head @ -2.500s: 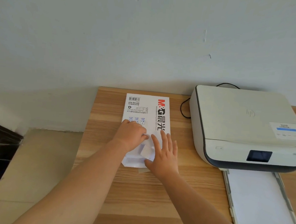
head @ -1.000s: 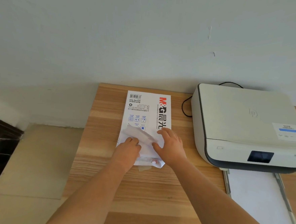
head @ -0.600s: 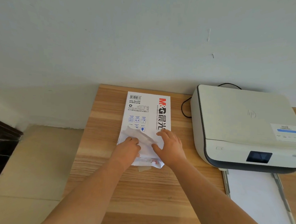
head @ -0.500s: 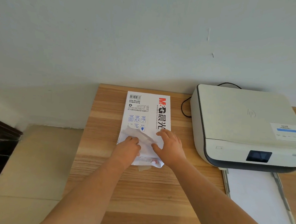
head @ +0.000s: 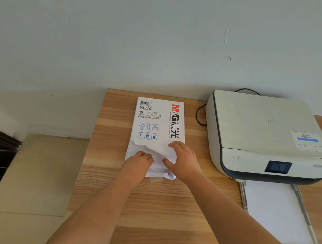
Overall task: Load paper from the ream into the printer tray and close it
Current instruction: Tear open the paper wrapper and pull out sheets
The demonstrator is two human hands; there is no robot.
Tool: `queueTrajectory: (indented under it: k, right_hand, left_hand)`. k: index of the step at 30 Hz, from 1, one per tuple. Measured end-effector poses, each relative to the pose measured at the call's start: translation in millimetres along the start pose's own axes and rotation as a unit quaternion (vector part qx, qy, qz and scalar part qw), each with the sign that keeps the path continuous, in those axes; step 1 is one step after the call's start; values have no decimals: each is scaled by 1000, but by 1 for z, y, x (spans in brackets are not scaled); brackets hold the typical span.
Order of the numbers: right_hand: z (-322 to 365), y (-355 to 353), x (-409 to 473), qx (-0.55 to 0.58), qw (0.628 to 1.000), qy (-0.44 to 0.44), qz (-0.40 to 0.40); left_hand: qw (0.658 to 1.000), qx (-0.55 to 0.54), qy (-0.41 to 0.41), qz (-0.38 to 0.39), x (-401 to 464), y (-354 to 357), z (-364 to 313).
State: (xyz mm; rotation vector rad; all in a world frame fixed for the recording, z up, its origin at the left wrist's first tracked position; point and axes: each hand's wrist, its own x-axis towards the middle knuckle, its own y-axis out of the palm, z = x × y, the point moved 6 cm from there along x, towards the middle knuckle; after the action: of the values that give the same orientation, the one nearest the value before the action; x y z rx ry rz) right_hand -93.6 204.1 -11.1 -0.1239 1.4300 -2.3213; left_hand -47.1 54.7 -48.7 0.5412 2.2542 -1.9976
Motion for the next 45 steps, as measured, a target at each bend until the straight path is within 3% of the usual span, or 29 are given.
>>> queueTrajectory:
  k: [10, 17, 21, 25, 29, 33, 36, 41, 45]
  right_hand:
    - [-6, 6, -23, -28, 999, -30, 27]
    - [-8, -4, -34, -13, 1000, -20, 5]
    - [-10, -5, -40, -6, 1000, 14, 14]
    - [-26, 0, -51, 32, 992, 118, 28]
    - [-44, 13, -66, 129, 948, 283, 63]
    - [-49, 30, -80, 271, 857, 425, 110]
    - [-47, 39, -83, 379, 806, 444, 99]
    - [-44, 41, -85, 440, 781, 437, 70]
    - [-43, 41, -92, 468, 766, 435, 63]
  left_hand:
    - [997, -27, 1, -71, -30, -2, -9]
    - [997, -22, 40, -68, -50, 4, -19]
    - [997, -14, 50, -57, -63, 7, -25]
    - [996, -8, 61, -64, -76, 9, -27]
    - [994, -3, 52, -95, -80, 5, -26]
    - [989, -81, 38, -115, -82, -6, -24]
    - [991, -92, 15, -94, -83, -12, -21]
    - [983, -137, -85, -86, -87, -12, 5]
    - [932, -256, -221, -134, -92, -9, 35]
